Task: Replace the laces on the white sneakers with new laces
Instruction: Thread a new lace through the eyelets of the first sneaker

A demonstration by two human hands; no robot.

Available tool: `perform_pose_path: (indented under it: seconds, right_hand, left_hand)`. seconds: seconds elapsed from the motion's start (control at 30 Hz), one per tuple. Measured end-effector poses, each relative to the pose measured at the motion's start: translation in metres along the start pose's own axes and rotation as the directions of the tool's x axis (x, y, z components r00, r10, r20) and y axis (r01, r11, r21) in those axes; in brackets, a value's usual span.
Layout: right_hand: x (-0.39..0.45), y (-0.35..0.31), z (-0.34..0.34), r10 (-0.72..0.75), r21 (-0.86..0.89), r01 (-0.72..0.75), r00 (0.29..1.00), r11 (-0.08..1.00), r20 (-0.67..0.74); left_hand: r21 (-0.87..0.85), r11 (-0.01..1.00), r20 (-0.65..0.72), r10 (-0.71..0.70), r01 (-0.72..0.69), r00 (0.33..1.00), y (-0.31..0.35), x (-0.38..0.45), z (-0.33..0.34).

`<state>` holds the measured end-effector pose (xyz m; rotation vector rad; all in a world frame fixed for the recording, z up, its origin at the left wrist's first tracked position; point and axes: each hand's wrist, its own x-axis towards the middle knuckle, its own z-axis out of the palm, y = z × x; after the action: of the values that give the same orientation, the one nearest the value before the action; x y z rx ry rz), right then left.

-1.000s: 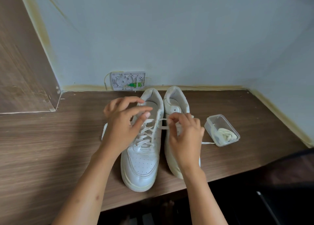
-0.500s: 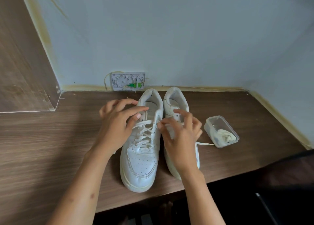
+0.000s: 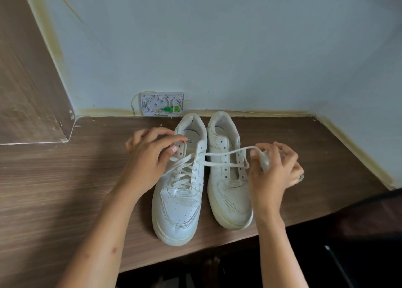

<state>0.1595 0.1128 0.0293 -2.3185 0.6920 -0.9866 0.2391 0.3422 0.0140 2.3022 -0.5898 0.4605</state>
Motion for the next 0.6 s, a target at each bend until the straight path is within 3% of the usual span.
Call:
perform_pose_path:
  seconds: [0.17, 0.3, 0.37, 0.47, 0.6]
  right_hand:
    - [-0.026, -0.03, 0.019, -0.274, -0.013, 0.282, 0.943, 0.959, 0.188]
    - [-0.037, -0.035, 0.029, -0.341, -0.001, 0.348, 0.919, 0.937, 0.195]
    - [-0.028, -0.031, 0.024, -0.298, -0.047, 0.307, 0.944, 0.951, 0.138]
    - [-0.008, -0.015, 0.008, -0.102, -0.087, 0.104, 0.994, 0.991, 0.029]
    - [0.008, 0.009, -0.008, 0.101, -0.045, -0.106, 0.99, 0.993, -0.101]
  left_hand:
    - [-0.006, 1.0, -0.014, -0.008, 0.008, 1.0, 0.0, 0.0, -0.001]
    - [-0.011, 1.0, -0.005, -0.018, 0.018, 1.0, 0.0, 0.0, -0.001]
    - [-0.015, 1.0, 0.007, -0.025, 0.025, 1.0, 0.0, 0.0, -0.001]
    - [-0.015, 1.0, 0.01, -0.021, 0.021, 1.0, 0.001, -0.001, -0.003]
    - [-0.025, 0.999, 0.023, -0.025, 0.025, 0.999, 0.001, -0.001, -0.003]
